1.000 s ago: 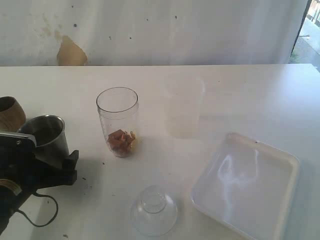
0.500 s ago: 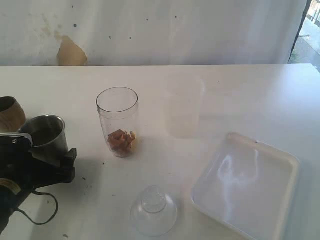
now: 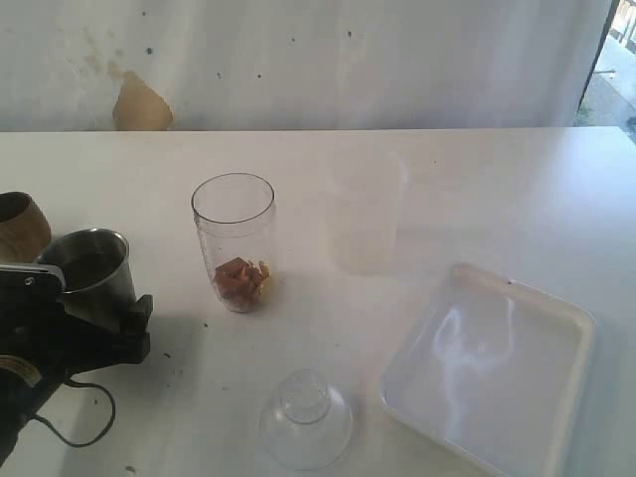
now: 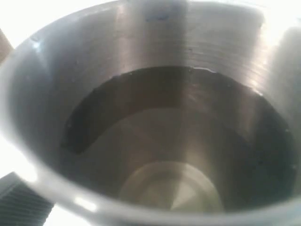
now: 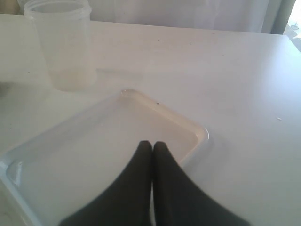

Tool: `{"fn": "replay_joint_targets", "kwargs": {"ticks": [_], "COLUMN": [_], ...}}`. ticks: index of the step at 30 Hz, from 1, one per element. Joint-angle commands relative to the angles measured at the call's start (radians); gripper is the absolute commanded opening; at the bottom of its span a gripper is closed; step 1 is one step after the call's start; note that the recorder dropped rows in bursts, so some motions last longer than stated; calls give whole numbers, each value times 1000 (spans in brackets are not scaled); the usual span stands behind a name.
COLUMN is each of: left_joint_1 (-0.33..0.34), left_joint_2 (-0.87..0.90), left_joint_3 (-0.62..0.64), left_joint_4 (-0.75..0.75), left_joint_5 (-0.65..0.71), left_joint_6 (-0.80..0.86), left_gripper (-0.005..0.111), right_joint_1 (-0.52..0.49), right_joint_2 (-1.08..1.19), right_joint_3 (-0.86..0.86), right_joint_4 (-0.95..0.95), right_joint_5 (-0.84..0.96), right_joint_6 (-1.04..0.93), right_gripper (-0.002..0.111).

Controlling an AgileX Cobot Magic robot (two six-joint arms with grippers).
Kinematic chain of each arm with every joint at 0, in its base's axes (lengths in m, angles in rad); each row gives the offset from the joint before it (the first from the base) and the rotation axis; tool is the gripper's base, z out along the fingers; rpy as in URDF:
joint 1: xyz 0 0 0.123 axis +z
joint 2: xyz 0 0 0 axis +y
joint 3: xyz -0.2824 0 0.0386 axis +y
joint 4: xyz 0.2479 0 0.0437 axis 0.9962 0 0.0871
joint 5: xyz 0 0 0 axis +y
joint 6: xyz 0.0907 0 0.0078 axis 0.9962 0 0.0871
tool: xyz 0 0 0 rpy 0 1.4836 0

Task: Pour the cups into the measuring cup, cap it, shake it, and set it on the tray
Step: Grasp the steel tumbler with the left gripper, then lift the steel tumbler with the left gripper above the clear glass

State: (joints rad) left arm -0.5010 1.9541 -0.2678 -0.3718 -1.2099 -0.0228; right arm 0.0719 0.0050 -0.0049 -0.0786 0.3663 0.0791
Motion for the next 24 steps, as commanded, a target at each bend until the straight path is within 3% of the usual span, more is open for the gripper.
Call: {"fn": "replay_joint_targets", "kwargs": {"ticks": [1,16,24], "left_joint_1": [0,0,0], "left_joint_2": [1,1,1], "left_joint_3": [-2,-106,-106], "left_joint_4": [-16,-69,-70], "left_joint_5": [-11,43,15], "left_joint_6": [-1,23,23], "left_gripper": [105,102,68], "right_joint_1": [-3,-3,-3], "right_joint_2": [-5,-5,-5], "right_joint_3": [5,5,5], "right_joint_4": [-3,-3,-3], "right_joint_5": [-15,-15,-15], "right_joint_6": [4,4,4], "right_gripper": [0,0,0]}}
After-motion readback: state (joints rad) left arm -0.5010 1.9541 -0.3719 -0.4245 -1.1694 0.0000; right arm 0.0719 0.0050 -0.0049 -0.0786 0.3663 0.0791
